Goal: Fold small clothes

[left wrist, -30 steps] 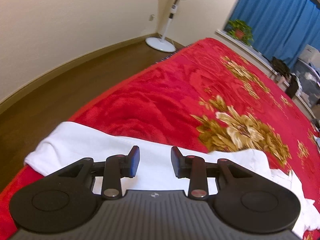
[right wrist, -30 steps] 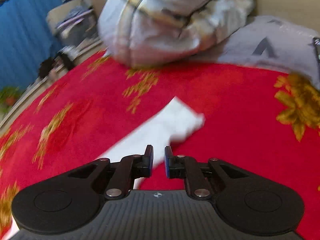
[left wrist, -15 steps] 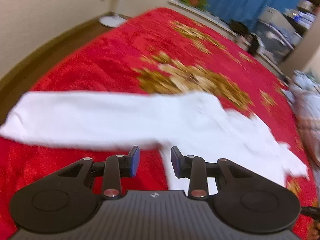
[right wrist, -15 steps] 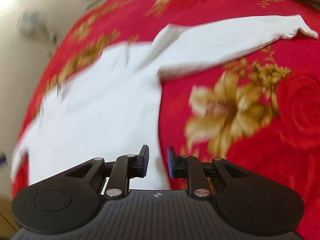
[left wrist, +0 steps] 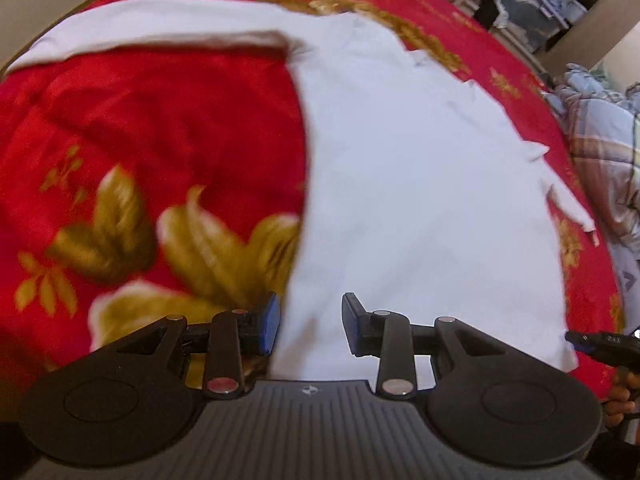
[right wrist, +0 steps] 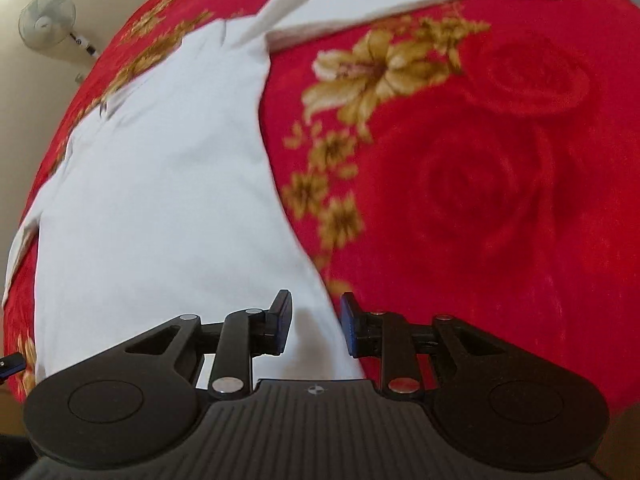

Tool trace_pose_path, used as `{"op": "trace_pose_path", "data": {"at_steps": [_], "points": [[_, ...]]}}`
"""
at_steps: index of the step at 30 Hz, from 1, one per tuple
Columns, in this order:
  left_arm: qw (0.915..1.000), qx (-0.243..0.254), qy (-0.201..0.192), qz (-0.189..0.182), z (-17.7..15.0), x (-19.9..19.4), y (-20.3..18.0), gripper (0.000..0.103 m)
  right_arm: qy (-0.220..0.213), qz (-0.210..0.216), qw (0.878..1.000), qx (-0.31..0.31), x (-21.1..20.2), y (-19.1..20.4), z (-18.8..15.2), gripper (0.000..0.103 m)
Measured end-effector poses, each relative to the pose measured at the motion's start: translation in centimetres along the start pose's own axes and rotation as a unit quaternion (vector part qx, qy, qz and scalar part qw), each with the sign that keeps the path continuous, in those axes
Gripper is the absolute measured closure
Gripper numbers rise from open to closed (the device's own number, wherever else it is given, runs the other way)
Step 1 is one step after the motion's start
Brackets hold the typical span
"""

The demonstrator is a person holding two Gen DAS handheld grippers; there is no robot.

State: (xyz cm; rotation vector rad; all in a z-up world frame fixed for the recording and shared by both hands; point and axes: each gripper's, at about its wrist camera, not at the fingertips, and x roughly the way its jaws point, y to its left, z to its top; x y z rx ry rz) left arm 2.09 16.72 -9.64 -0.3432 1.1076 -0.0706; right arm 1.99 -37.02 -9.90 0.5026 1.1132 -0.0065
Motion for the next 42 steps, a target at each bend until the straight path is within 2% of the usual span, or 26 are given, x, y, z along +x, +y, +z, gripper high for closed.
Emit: {"op": "trace_pose_path", "data": {"at_steps": [2,5,6,7,8,9,13,15,17,19,21,23,25,27,28,30,31,33,35,38,42], "points": [[0.9997,-0.023,0.008,0.006,-1.0,0.1,1.2,0.065,0.014,-0.004,1.0,0.003,0.2,-0.6,-1.1,0.075],[0.9975,-0.059,0.036,-0.01,-2.0,0.6,2.3,0.065,0.014,0.0,1.0,0.003,-0.3,-0.7,-2.1,0.078],[0.9968,-0.064,0.046,-0.014,-2.0,0.9,2.4,0.066,0.012,0.002,1.0,0.001,-0.6,-0.6,-2.4,0.093],[0.9964,-0.066,0.051,-0.015,-2.2,1.1,2.4,0.069,0.011,0.005,1.0,0.001,-0.8,-0.5,-2.6,0.096],[0.9966,-0.064,0.051,-0.015,-2.3,1.1,2.3,0.078,0.007,0.011,1.0,0.006,-1.2,-0.5,-2.8,0.097],[0.997,-0.056,0.049,-0.019,-2.5,0.9,2.1,0.099,-0.003,0.017,1.0,0.013,-1.7,-0.5,-2.8,0.097],[0.9988,-0.01,-0.01,-0.048,-2.6,-1.9,1.0,0.099,-0.086,0.069,0.992,0.062,-6.1,-1.7,-2.3,0.098],[0.9991,0.003,-0.012,-0.04,-3.1,-2.4,0.9,0.099,-0.1,0.073,0.989,0.08,-7.3,-2.3,-2.6,0.098],[0.9999,0.006,0.007,-0.013,-3.6,-1.6,1.2,0.099,-0.083,0.053,0.991,0.088,-6.6,-2.8,-3.0,0.097],[0.9996,0.01,0.02,0.016,-3.7,-1.0,1.2,0.098,-0.04,0.019,0.995,0.094,-4.4,-2.9,-3.5,0.097],[0.9979,0.044,0.001,0.047,-3.8,-1.3,0.4,0.096,-0.013,-0.021,0.997,0.067,-3.0,-2.2,-3.7,0.093],[0.9968,0.069,-0.026,0.03,-3.9,-2.2,-0.6,0.087,-0.045,-0.065,0.997,0.026,-3.4,-1.0,-3.7,0.09],[0.9952,0.088,-0.044,0.003,-3.8,-2.7,-1.5,0.084,-0.095,-0.074,0.993,-0.022,-4.5,0.5,-3.6,0.09],[0.9947,0.096,-0.035,-0.016,-3.9,-1.9,-2.4,0.081,-0.131,-0.041,0.989,-0.05,-5.4,1.7,-3.5,0.087],[0.9955,0.093,-0.014,-0.018,-3.8,-1.0,-2.4,0.072,-0.133,-0.021,0.989,-0.057,-5.3,2.1,-3.4,0.085],[0.9952,0.087,0.045,0.004,-3.8,1.4,-2.3,0.067,-0.092,0.009,0.994,-0.058,-3.8,2.6,-3.3,0.076],[0.9944,0.086,0.061,0.01,-3.9,2.2,-2.2,0.067,-0.051,0.0,0.997,-0.054,-2.3,2.5,-3.3,0.075],[0.9953,0.087,0.042,0.006,-3.6,1.7,-2.5,0.067,0.013,-0.043,0.998,-0.047,0.3,1.9,-3.7,0.077],[0.9961,0.087,-0.005,-0.01,-2.8,0.3,-2.7,0.065,-0.009,-0.037,0.998,-0.047,-0.3,2.5,-3.3,0.076],[0.9939,0.08,-0.075,-0.008,-1.9,-1.7,-2.9,0.058,-0.075,-0.018,0.994,-0.073,-2.3,3.7,-2.9,0.075],[0.9805,0.091,-0.173,0.023,-0.2,-4.1,-4.4,0.056,-0.123,-0.003,0.989,-0.085,-2.9,5.0,-2.2,0.075]]}}
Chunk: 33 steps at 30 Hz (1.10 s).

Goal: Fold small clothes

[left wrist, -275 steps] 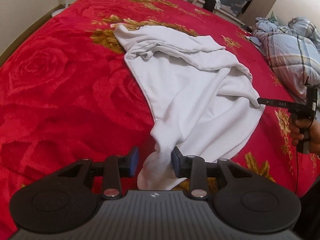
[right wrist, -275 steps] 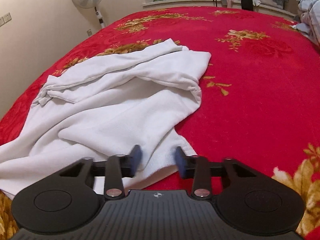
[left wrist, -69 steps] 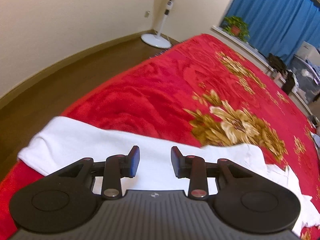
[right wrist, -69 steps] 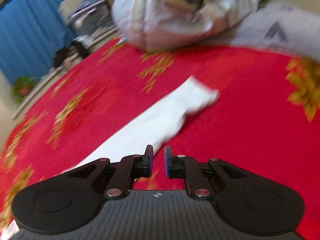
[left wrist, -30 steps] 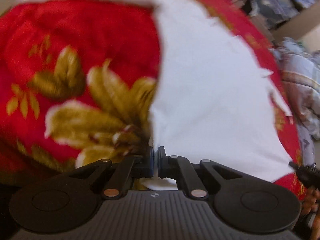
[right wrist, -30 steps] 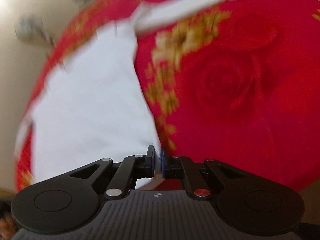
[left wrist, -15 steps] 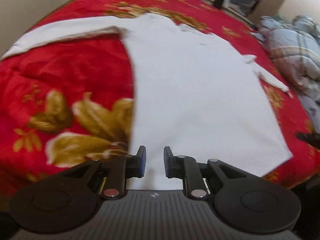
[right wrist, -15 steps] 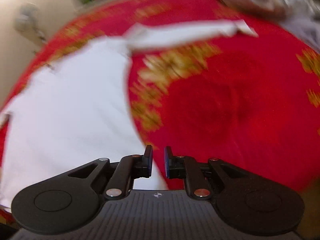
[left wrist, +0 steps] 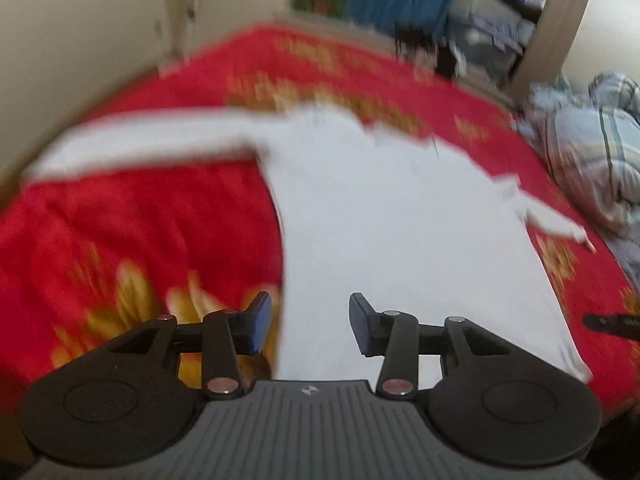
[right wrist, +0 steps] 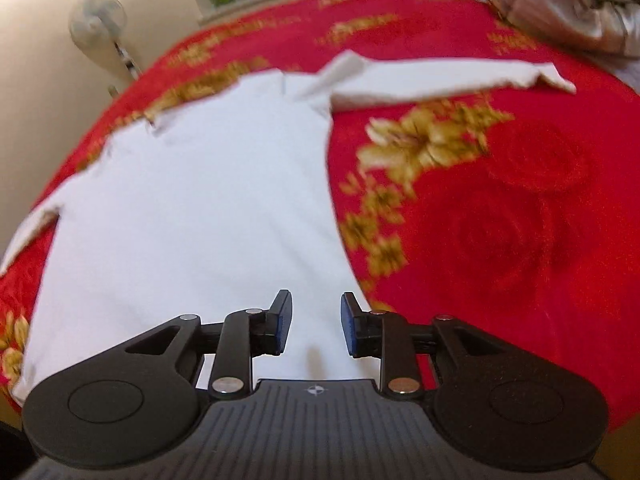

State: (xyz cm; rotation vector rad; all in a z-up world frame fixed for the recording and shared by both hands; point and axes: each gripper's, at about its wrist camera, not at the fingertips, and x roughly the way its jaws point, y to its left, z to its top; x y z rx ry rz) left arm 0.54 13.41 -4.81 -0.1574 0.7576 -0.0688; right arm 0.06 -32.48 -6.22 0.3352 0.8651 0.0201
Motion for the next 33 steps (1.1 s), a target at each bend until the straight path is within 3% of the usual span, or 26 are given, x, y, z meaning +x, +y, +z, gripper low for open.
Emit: {"op": "trace_pose_path", "data": {"at_steps": [6,8,12,16,19,21,23,28,33], "points": [[0.9944,0.044,-0.086,0.043,7.8,-1.1,-0.8,0.055,-0.063,0.022,0.997,-0.034,-0.2,2.8,1.9,0.075],[0.9902,0.054,-0.116,0.057,10.7,-1.1,-0.7,0.047,-0.085,0.007,0.994,-0.066,-0.6,4.0,2.1,0.075],[0.9833,0.058,-0.152,0.081,15.6,1.3,1.1,0.023,-0.114,0.002,0.988,-0.102,-0.6,5.6,2.5,0.074],[0.9801,0.049,-0.154,0.115,16.0,6.4,4.2,0.022,-0.154,-0.03,0.98,-0.123,-0.7,6.6,2.6,0.065],[0.988,0.011,-0.083,0.13,16.2,9.7,6.3,0.03,-0.17,-0.037,0.977,-0.123,-0.6,6.9,3.0,0.065],[0.9882,-0.021,-0.104,0.111,16.7,9.8,7.4,0.027,-0.169,-0.03,0.979,-0.112,-0.4,7.0,3.4,0.065],[0.9873,-0.026,-0.102,0.118,17.3,10.2,7.7,0.027,-0.171,-0.026,0.979,-0.111,-0.5,7.6,4.2,0.065],[0.9865,-0.042,-0.104,0.12,18.0,10.9,8.0,0.025,-0.201,0.016,0.974,-0.106,-2.3,10.8,9.7,0.065],[0.983,-0.069,-0.1,0.137,17.3,10.8,10.1,0.025,-0.258,0.059,0.955,-0.135,-2.5,14.4,14.8,0.065]]}}
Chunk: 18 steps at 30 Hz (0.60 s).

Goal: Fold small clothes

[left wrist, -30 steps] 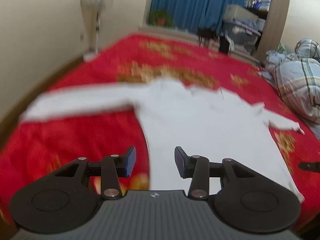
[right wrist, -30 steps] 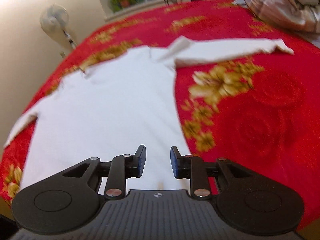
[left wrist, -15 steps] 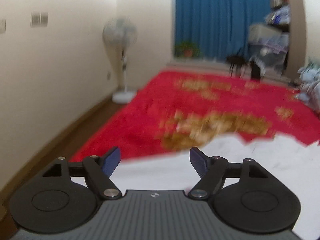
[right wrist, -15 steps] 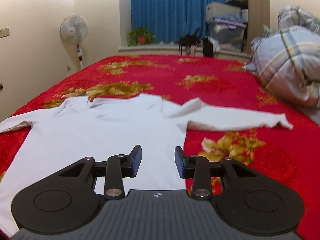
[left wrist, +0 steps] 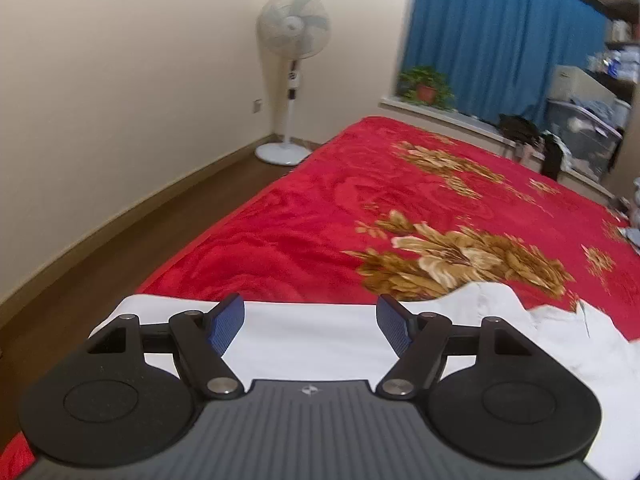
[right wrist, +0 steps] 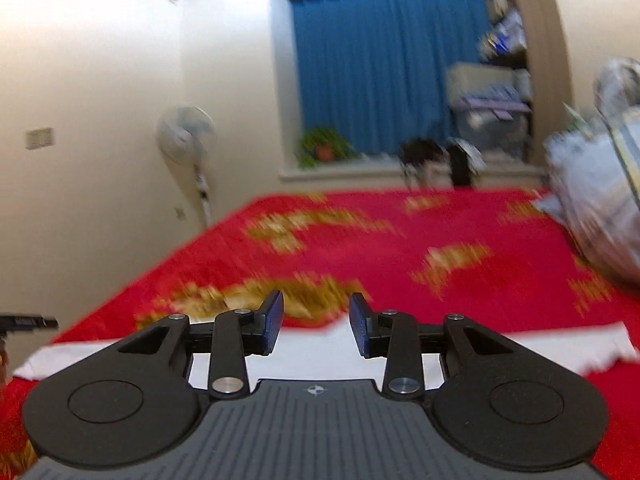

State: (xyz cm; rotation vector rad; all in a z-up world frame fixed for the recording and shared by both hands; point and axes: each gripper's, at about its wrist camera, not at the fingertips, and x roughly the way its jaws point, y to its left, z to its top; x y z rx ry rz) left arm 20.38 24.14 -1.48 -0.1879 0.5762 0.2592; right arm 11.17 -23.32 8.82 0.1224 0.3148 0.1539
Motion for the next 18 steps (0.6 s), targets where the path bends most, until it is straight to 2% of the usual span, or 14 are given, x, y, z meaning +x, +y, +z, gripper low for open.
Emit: {"op": "trace_pose_path", "data": {"at_steps": [3,4,5,7,10,14,16,18], "points": [[0.9997,-0.016,0.015,0.011,0.1,0.8,1.5,0.026,-0.02,0.009,0.999,-0.031,1.8,0.5,-0.8,0.065],[0.9993,-0.023,0.023,0.017,0.1,1.2,2.1,0.03,-0.018,0.009,0.999,-0.033,2.3,0.4,-1.8,0.065],[0.9988,-0.03,0.03,0.023,0.0,1.5,2.7,0.033,-0.001,0.004,0.999,-0.033,3.0,0.2,-3.0,0.065],[0.997,-0.053,0.047,0.032,-0.1,2.4,4.2,0.046,0.079,-0.018,0.996,-0.034,5.4,0.2,-4.5,0.065],[0.9938,-0.084,0.059,0.044,-0.1,3.0,6.3,0.063,0.091,0.011,0.996,-0.004,7.1,-0.3,-4.5,0.066],[0.9872,-0.124,0.077,0.064,-0.2,3.6,8.9,0.061,0.101,0.009,0.995,0.008,9.1,-0.5,-4.1,0.066],[0.9803,-0.156,0.101,0.067,-0.5,4.8,10.5,0.051,0.108,0.01,0.994,0.018,9.8,-0.7,-4.1,0.066],[0.9698,-0.196,0.132,0.062,-1.2,5.7,12.4,0.049,0.119,0.006,0.993,0.028,10.6,-1.1,-4.4,0.066]]}}
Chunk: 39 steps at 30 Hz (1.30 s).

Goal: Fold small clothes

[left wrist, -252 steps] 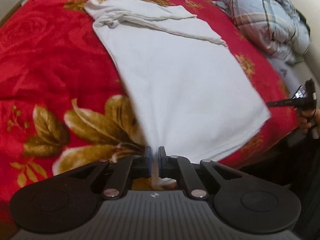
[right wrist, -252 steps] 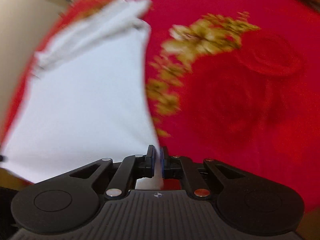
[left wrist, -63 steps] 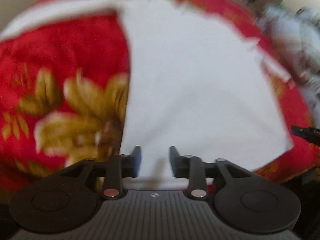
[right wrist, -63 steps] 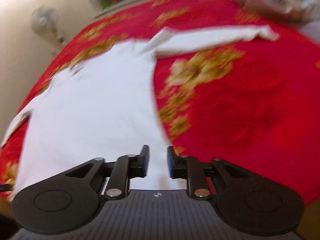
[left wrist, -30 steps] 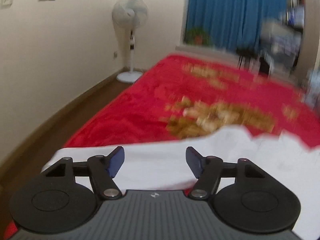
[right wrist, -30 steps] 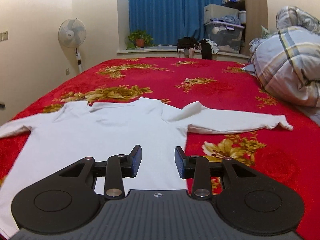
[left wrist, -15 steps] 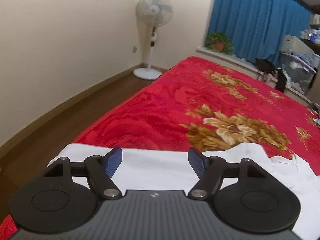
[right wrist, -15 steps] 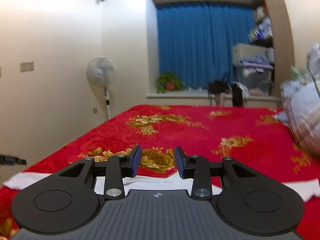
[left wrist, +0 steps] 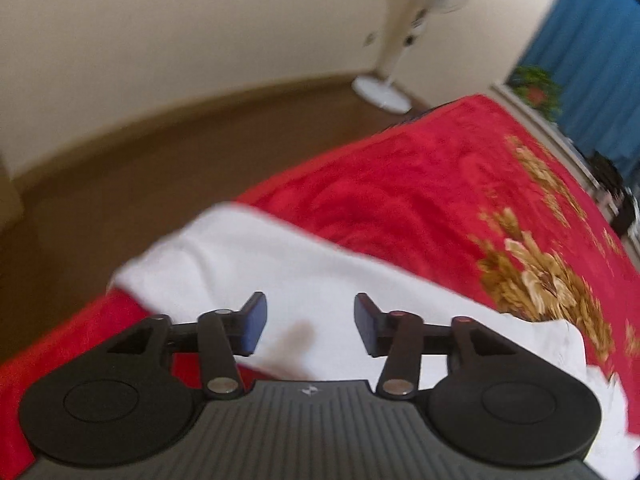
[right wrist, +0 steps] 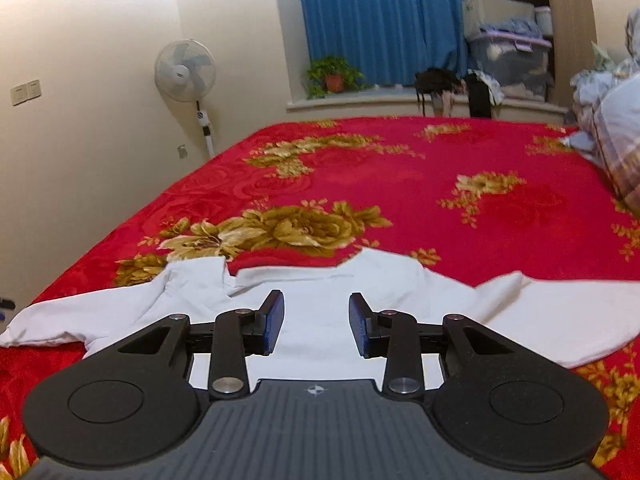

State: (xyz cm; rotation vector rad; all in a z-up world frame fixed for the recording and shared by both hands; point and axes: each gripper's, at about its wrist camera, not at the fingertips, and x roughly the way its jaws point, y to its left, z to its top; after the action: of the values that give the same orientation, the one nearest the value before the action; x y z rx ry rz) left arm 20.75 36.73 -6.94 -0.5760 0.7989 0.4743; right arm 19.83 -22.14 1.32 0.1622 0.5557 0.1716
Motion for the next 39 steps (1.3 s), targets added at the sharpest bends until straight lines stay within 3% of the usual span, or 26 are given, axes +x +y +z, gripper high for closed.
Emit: {"op": "trace_pose_path", "data": {"at_steps": [2,4,12,14,17,23,26,28,31,35,37,39], "points": [[0.9984,-0.04,0.04,-0.003,0.2,1.4,2.0,0.049,0.013,-0.001,1.0,0.013,0.5,-0.6,-0.4,0.066],[0.9953,-0.078,0.057,-0.006,0.2,2.2,4.0,0.05,0.025,-0.002,0.999,0.025,1.0,-1.0,-0.4,0.065],[0.9788,-0.193,0.052,-0.044,0.8,1.4,9.2,0.05,0.044,0.008,0.998,0.033,1.9,-0.5,-0.4,0.064],[0.9757,-0.211,0.049,-0.034,0.7,1.0,10.0,0.051,0.045,0.01,0.999,0.026,2.1,-0.1,-0.5,0.064],[0.964,-0.258,0.059,-0.028,0.2,-0.2,10.6,0.051,0.051,0.01,0.998,0.02,2.5,0.3,-0.6,0.064],[0.9603,-0.271,0.064,-0.016,0.0,0.0,10.9,0.056,0.059,0.008,0.998,0.019,3.0,0.4,-0.8,0.064],[0.9651,-0.258,0.047,0.001,0.4,0.4,10.7,0.075,0.062,0.008,0.998,0.023,3.1,0.4,-0.9,0.064],[0.9656,-0.256,0.043,0.015,0.4,0.8,10.8,0.099,0.064,0.008,0.998,0.02,3.1,0.4,-0.9,0.064],[0.9682,-0.247,0.017,0.034,0.4,0.5,9.9,0.1,0.067,0.002,0.998,0.013,3.1,0.5,-1.0,0.064],[0.9861,-0.133,-0.072,0.068,1.3,-2.1,4.3,0.1,0.076,-0.004,0.997,0.017,3.5,0.1,-1.2,0.064],[0.9884,-0.049,-0.135,0.05,1.0,-4.5,-0.4,0.1,0.082,-0.007,0.996,0.025,3.8,-0.3,-1.3,0.068],[0.9841,0.03,-0.175,-0.013,-0.6,-7.1,-5.7,0.1,0.088,-0.006,0.996,0.033,4.1,-0.7,-1.4,0.088]]}}
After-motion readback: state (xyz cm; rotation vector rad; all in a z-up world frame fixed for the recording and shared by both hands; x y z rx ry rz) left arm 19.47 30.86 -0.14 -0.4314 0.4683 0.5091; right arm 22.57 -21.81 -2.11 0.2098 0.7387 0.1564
